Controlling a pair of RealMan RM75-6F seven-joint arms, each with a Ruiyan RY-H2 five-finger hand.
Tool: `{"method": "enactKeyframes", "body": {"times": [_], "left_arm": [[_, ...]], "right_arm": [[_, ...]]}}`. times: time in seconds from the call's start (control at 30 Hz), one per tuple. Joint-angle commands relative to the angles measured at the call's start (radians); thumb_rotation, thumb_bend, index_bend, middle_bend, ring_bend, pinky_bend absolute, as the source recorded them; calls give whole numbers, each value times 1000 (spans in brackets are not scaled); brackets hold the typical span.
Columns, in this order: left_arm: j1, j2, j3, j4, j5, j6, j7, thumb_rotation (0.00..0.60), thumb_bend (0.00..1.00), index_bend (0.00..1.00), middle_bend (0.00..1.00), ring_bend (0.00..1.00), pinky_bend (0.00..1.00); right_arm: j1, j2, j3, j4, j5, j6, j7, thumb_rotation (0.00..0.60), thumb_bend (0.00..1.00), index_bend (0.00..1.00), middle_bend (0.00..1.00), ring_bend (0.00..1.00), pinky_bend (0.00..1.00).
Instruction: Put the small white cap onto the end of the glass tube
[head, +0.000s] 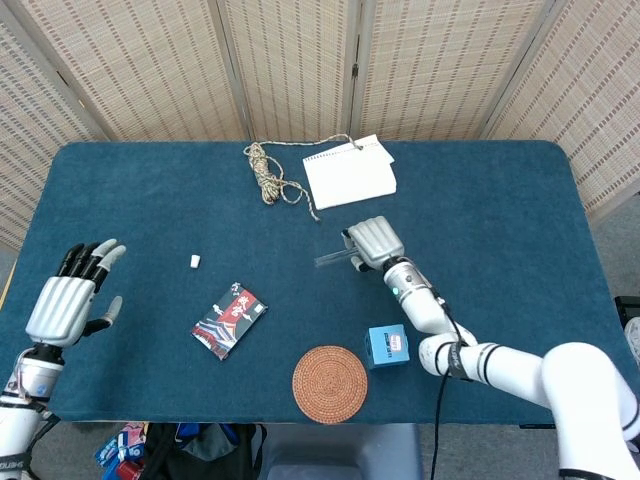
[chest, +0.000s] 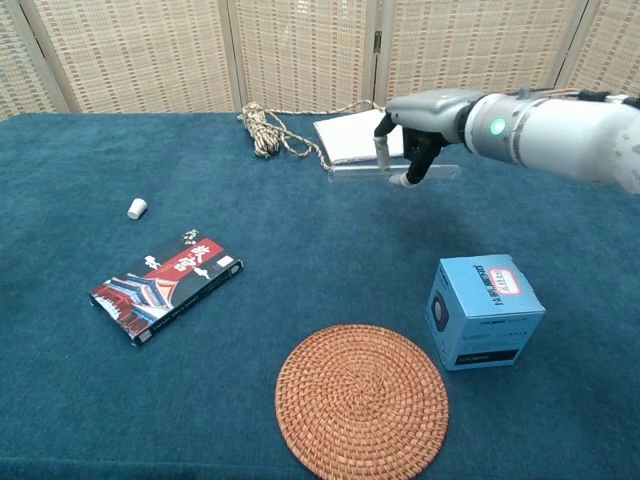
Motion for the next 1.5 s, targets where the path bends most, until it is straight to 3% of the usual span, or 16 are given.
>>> {"method": "enactKeyframes", "body": {"times": [0.03, 0.13, 0.17, 0.4, 0.6, 0.73, 0.93, 1.2, 1.5], "left_arm": [[-66, -24, -27, 74, -1, -71, -59, 600, 420, 148, 114, 132, 15], [-125, -45, -39, 142, 3, -138, -98, 600, 420, 199, 256, 274, 123], [-145, -51, -40, 161, 5, -164, -102, 600, 420, 216, 339, 358, 190], [-293, -111, -38, 314, -25, -367, -53, 600, 420, 293, 740, 701, 733], [-414, -129, -12, 367, -158, -633, 30, 600, 421, 244, 885, 888, 909], [-479, -150, 8, 396, -264, -749, 76, 600, 454, 169, 925, 936, 952], [-560, -201, 65, 462, -423, -823, 155, 600, 502, 132, 947, 957, 965], [-629, -249, 151, 514, -593, -807, 222, 600, 503, 129, 949, 958, 966], [-684, -292, 217, 540, -710, -777, 273, 600, 502, 129, 949, 958, 966]], "right_arm": [[-97, 142, -2, -172, -55, 125, 29, 600, 559, 856, 1000, 1000, 1000], [-153, 226, -11, -270, -76, 192, 31, 600, 566, 858, 1000, 1000, 1000], [-169, 249, -15, -298, -83, 211, 32, 600, 569, 858, 1000, 1000, 1000], [-276, 388, -41, -476, -132, 328, 30, 600, 573, 857, 1000, 1000, 1000], [-331, 445, -58, -553, -160, 366, 23, 600, 573, 858, 1000, 1000, 1000], [-346, 454, -61, -568, -166, 367, 16, 600, 573, 857, 1000, 1000, 1000], [-363, 452, -61, -575, -176, 363, 19, 600, 573, 857, 1000, 1000, 1000], [-377, 440, -57, -554, -177, 341, 34, 600, 573, 857, 1000, 1000, 1000], [-390, 435, -51, -539, -179, 326, 47, 600, 573, 857, 1000, 1000, 1000]]}}
